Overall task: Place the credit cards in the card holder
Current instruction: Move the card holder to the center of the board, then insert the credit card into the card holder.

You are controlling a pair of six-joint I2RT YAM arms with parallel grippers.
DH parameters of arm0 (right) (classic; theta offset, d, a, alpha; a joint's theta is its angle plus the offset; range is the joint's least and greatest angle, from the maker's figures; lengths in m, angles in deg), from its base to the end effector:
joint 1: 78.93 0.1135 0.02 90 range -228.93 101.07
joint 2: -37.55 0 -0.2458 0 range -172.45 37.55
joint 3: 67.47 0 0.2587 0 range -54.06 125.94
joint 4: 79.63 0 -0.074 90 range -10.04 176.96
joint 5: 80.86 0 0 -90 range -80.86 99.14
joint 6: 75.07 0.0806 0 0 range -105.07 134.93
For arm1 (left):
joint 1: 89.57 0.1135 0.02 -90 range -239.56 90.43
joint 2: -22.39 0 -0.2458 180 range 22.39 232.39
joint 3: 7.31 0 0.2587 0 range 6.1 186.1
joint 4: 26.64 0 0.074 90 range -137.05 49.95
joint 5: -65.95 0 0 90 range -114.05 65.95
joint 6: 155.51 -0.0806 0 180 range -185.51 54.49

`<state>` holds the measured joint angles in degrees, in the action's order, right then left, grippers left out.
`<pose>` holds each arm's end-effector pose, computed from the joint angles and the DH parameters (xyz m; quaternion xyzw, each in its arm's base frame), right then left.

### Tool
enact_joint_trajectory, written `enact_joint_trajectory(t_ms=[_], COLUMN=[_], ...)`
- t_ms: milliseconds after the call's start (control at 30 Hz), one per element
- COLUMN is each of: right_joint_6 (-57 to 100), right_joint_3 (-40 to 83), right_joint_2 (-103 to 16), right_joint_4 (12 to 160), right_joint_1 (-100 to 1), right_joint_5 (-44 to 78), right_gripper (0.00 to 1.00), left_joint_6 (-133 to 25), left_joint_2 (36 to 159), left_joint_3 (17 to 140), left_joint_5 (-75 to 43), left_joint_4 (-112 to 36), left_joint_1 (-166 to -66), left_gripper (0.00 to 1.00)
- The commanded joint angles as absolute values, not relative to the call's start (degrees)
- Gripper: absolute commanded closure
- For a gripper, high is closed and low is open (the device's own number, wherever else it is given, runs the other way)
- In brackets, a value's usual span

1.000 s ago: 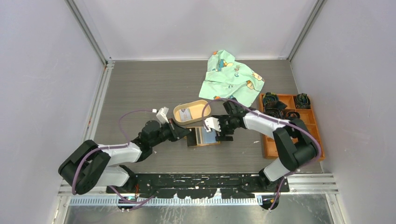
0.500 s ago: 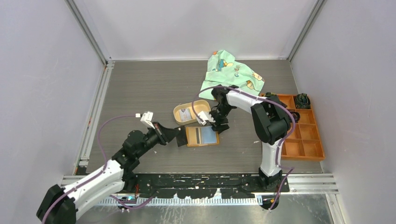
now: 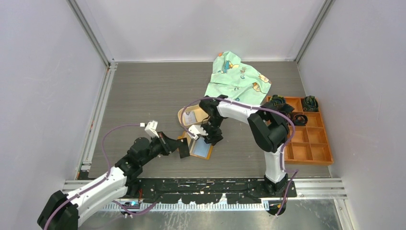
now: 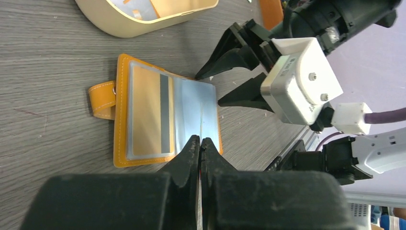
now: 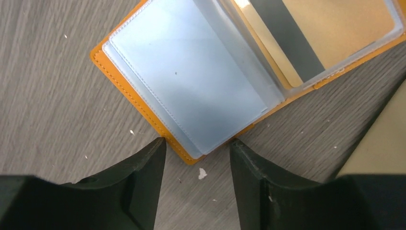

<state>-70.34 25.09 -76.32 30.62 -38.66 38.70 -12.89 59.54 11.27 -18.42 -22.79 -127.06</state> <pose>0.2473 0.2616 0.1002 -0.8586 0.4445 0.2391 0.0894 0.1685 -0.1392 0.1404 -0.0744 0.7880 -0.4592 0.4034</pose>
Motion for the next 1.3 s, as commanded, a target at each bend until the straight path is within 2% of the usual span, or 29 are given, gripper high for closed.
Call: enact_joint_trajectory(t_ms=[0, 167, 400, 833, 1267], right_joint_6=[-65.4, -64.2, -64.7, -65.7, -67.0], right_joint_3=[19.9, 14.0, 13.4, 13.6, 14.2], right_joint_2=[-71.2, -67.3, -68.6, -68.8, -69.2], right_joint_4=[33.9, 38.2, 39.3, 38.1, 36.2], right_joint_1=[-39.2, -40.4, -40.8, -40.8, -40.9], right_joint_5=[38.5, 39.0, 38.2, 37.2, 37.0], right_gripper=[0.41, 0.34, 0.35, 0.36, 0.35], left_joint_6=[-16.0, -22.9, -23.8, -26.8, -21.1], left_joint_2=[62.9, 72.7, 86.8, 98.2, 106.2], left_joint_3=[11.7, 13.5, 16.5, 19.0, 16.7], left_joint_5=[-18.7, -13.4, -2.3, -1.7, 0.0], left_joint_4=[-15.2, -6.3, 8.5, 12.0, 20.4], left_joint_1=[-126.6, -124.0, -120.4, -119.9, -120.2], left_gripper=[1.00, 1.00, 1.00, 1.00, 1.00])
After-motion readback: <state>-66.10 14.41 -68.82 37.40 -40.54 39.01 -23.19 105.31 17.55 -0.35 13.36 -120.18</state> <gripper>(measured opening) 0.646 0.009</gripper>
